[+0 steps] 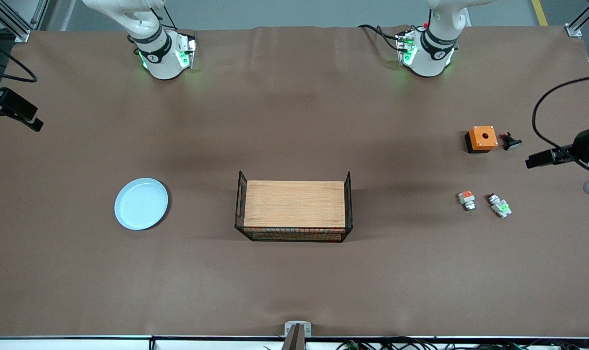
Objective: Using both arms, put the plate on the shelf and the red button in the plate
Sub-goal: 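Move the right gripper toward the plate while the left gripper approaches the buttons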
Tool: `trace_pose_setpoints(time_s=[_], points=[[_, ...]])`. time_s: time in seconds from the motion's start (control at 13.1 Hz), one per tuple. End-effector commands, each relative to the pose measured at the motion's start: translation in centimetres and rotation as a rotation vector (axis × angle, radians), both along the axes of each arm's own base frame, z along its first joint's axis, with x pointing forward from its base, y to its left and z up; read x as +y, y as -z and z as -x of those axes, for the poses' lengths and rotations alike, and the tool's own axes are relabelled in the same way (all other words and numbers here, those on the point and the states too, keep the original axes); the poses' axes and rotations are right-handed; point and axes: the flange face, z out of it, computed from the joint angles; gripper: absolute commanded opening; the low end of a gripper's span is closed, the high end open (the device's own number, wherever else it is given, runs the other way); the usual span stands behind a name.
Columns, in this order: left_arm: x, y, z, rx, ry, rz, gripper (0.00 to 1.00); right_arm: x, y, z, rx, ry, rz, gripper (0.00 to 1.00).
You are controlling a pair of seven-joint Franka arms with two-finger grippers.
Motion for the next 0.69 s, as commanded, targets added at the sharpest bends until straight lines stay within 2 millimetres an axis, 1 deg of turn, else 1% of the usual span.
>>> trace_pose_setpoints(time_s=[0.0,0.08,0.23,0.31,0.38,0.54,0.61], points=[[2.5,4.9,-0.8,0.001,-0.033,-0.016,1.00,0.0,-0.4,0.1,-0.002,0.006,0.003,1.00],[3.7,6.9,-0.6,-0.007,-0.052,-0.014,1.00,0.0,-0.3,0.0,0.000,0.006,0.001,1.00],[4.2,11.3,-0.2,-0.017,-0.076,-0.010,1.00,0.1,-0.3,0.0,0.000,0.004,0.001,1.00],[4.8,13.1,0.0,-0.025,-0.097,-0.011,1.00,0.0,-0.3,0.0,-0.002,0.005,0.000,1.00],[4.9,15.0,0.0,-0.026,-0.099,-0.009,0.99,0.1,-0.3,0.1,0.001,0.001,-0.002,1.00],[4.9,17.7,0.4,-0.059,-0.096,-0.010,0.97,0.6,0.0,0.0,0.008,-0.018,-0.001,1.00],[4.7,18.7,0.7,-0.075,-0.095,-0.011,0.97,0.9,0.5,-0.3,0.018,-0.024,0.000,1.00]])
